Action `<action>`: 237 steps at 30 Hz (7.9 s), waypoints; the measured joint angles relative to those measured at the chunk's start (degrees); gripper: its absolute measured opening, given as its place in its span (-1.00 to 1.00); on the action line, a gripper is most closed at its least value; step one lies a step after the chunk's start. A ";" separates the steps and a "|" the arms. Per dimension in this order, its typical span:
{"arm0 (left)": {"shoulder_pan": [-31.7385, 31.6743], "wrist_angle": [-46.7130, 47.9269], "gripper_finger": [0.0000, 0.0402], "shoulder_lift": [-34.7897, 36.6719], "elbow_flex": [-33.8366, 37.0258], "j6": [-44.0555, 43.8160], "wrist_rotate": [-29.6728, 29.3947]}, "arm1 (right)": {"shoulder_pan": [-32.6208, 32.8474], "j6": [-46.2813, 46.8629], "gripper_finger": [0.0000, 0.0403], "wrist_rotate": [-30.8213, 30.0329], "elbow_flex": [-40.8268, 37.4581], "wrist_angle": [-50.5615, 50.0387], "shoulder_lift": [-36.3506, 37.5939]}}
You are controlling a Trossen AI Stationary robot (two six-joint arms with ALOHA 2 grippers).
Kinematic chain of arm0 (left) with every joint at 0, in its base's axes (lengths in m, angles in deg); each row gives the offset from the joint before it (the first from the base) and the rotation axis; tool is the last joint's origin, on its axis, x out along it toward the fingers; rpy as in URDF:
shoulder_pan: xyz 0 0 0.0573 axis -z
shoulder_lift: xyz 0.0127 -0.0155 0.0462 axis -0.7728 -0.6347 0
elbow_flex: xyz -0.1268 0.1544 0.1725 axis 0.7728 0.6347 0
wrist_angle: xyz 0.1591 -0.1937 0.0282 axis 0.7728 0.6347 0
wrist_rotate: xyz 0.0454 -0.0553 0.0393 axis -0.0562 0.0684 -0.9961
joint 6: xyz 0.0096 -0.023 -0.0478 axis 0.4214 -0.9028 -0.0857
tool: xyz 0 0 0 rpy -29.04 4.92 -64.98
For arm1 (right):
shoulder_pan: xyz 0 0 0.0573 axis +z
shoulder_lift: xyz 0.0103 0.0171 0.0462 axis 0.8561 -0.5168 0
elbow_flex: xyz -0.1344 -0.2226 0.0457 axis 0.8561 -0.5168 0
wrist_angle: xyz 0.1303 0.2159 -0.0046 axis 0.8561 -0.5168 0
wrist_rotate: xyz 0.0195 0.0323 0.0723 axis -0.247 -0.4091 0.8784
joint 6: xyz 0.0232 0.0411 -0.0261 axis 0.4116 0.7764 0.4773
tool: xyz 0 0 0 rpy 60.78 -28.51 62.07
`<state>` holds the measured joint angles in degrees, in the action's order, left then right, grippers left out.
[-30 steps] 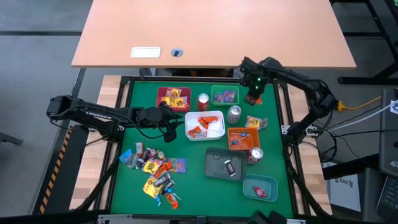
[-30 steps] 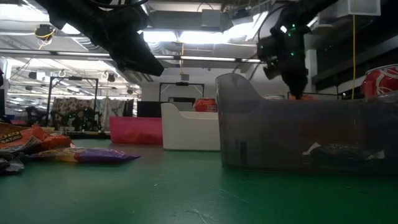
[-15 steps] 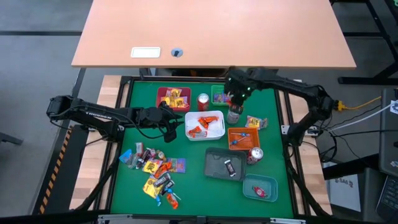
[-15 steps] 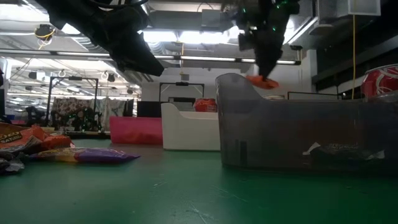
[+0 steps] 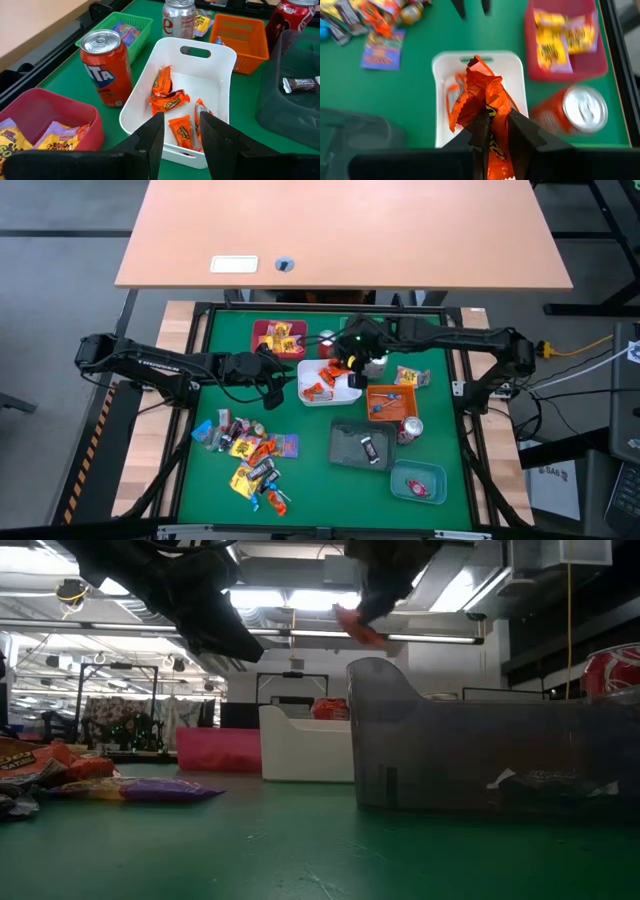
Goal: Sort candy
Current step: Put the orange candy into the white bin, then put the yellow candy into the dark green bin
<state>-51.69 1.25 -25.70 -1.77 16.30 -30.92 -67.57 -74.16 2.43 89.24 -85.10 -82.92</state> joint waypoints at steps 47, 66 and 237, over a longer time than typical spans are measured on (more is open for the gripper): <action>15.43 28.29 -0.03 0.07 1.64 9.05 20.09 | 1.60 8.76 0.06 -0.05 -0.04 1.16 0.00; 17.75 17.42 -0.03 0.04 10.66 10.49 16.65 | 1.60 8.74 0.06 -0.04 -0.04 1.16 0.00; 8.48 -33.71 -0.13 -6.25 5.16 7.56 -15.17 | 50.00 57.06 -0.70 5.83 -0.92 -27.10 -0.08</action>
<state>-43.21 -32.46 -31.95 3.39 23.86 -46.10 -17.57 -17.10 8.26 88.32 -112.20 -83.00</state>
